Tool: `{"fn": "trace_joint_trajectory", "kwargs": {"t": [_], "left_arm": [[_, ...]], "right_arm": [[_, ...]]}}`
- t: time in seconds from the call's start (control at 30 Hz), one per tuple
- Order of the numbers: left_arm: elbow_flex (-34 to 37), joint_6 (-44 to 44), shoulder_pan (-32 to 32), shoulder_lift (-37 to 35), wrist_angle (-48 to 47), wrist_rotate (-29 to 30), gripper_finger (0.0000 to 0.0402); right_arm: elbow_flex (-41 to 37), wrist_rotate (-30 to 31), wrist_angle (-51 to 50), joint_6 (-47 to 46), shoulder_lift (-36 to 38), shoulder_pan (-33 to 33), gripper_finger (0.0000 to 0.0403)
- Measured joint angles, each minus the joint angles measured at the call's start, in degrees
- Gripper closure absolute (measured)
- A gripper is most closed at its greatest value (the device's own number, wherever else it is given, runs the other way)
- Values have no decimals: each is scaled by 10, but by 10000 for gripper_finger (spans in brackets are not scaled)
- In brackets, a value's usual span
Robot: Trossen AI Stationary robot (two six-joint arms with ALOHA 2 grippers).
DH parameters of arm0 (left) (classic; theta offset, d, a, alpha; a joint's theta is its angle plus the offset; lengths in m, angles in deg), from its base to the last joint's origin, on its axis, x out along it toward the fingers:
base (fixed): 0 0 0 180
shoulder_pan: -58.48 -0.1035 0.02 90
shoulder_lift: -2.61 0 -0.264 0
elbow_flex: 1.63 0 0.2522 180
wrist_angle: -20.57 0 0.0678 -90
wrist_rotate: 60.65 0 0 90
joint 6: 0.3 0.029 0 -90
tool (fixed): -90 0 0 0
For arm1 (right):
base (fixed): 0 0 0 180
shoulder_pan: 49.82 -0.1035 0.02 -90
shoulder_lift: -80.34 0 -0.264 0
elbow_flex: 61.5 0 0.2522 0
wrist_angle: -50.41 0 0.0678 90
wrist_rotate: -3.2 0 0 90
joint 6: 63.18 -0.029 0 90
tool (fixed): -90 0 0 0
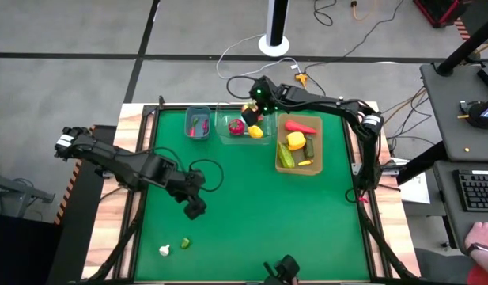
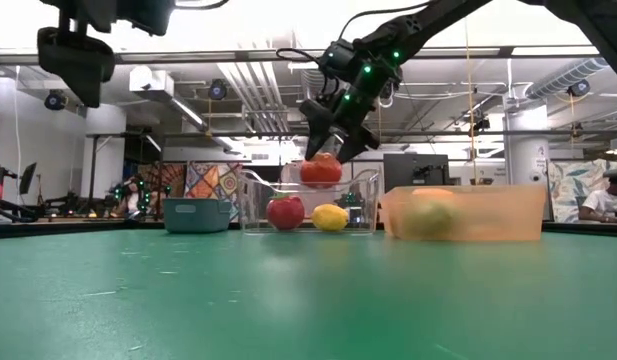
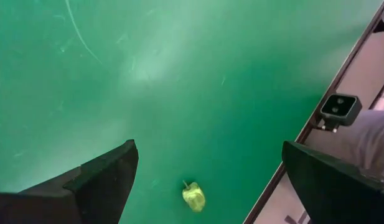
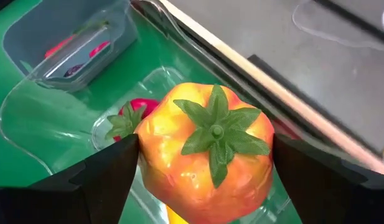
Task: Sort produce into baskets
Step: Put the orange tomato into the transparent bin
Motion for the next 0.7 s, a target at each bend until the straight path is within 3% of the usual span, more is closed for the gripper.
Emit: {"fn": "trace_joint_trajectory", "kwargs": {"t": [0.2,0.33,0.43,0.53,0.7], "left_arm": [[0,-31,31,2,-1,0,25],[0,-54,50,2,-1,22,25],[0,-66,57,2,0,27,25],[0,-85,64,2,2,28,25],[0,-99,74,2,2,38,25]], "right_arm": [[0,-12,-48,-26,0,2,49],[0,14,-8,9,2,-6,48],[0,-48,12,-11,0,0,48],[0,-22,1,-30,-1,0,49],[0,-64,7,-40,0,-1,55]]}}
